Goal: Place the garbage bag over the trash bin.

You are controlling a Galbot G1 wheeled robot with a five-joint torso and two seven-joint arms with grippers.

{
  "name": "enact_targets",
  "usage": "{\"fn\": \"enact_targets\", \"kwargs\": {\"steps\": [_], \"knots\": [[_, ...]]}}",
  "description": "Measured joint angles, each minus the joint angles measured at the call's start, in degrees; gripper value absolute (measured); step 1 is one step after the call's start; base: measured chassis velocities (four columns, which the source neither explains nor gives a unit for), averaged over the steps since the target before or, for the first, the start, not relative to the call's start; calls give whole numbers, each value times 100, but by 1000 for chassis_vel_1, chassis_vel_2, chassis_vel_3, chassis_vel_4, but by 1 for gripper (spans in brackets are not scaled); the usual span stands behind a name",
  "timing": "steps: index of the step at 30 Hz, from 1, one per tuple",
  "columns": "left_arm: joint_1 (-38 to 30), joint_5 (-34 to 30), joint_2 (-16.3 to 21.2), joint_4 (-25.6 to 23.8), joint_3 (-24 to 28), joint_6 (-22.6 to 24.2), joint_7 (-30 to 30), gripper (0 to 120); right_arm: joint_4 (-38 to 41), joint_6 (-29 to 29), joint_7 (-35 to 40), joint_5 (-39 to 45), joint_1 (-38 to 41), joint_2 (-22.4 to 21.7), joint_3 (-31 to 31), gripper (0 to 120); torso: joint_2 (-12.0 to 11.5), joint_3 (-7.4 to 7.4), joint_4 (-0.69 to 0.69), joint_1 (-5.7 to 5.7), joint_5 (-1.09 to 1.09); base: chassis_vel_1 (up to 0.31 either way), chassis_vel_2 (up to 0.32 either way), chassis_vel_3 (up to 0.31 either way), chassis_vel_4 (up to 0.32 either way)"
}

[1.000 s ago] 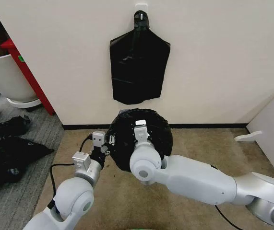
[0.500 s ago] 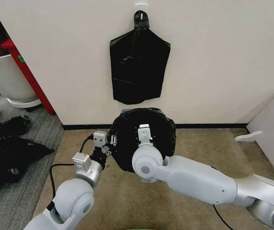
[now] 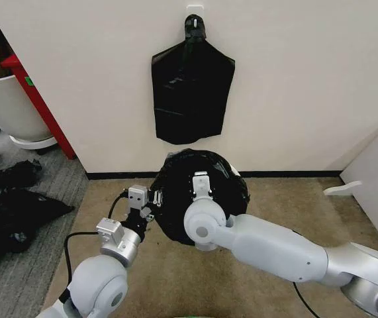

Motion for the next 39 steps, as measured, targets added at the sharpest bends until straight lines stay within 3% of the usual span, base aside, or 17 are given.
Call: {"fn": "enact_targets", "kwargs": {"steps": [6,16,19,20,23,25,30,34,39], "knots": [[-45,-3,19,102,-40,19,-57,1,323,8,-80,196,-36,-105,125,0,0,0,0,0,0,0,0,0,0],[-450,-345,51,658,-79,335,-336,1,1496,-30,-754,434,-131,-634,277,33,0,0,0,0,0,0,0,0,0],[-503,-430,54,701,-77,389,-398,1,1662,-40,-860,460,-149,-703,294,38,0,0,0,0,1,0,0,0,0],[-609,-559,57,799,-74,516,-534,1,2042,-67,-1062,487,-167,-846,319,48,0,0,-1,0,0,0,0,0,0],[-708,-729,88,940,-86,736,-708,1,2496,-176,-1525,352,-176,-1118,478,62,0,0,0,0,0,0,0,0,0],[-722,-757,98,971,-94,773,-725,1,2618,-217,-1705,301,-172,-1215,549,64,0,0,0,0,0,0,0,0,0],[-804,-1117,118,1079,-106,1193,-865,1,2997,-451,-2903,40,12,-1708,1188,85,0,0,1,0,0,0,0,0,0],[-829,-1228,139,1021,-108,1332,-907,1,2962,-712,-3498,-231,-31,-2066,1606,97,0,0,1,0,0,0,0,0,0],[-799,-1243,211,860,-132,1363,-843,1,2699,-817,-4207,-817,-480,-2517,1772,100,0,0,-3,0,2,0,0,0,0]]}}
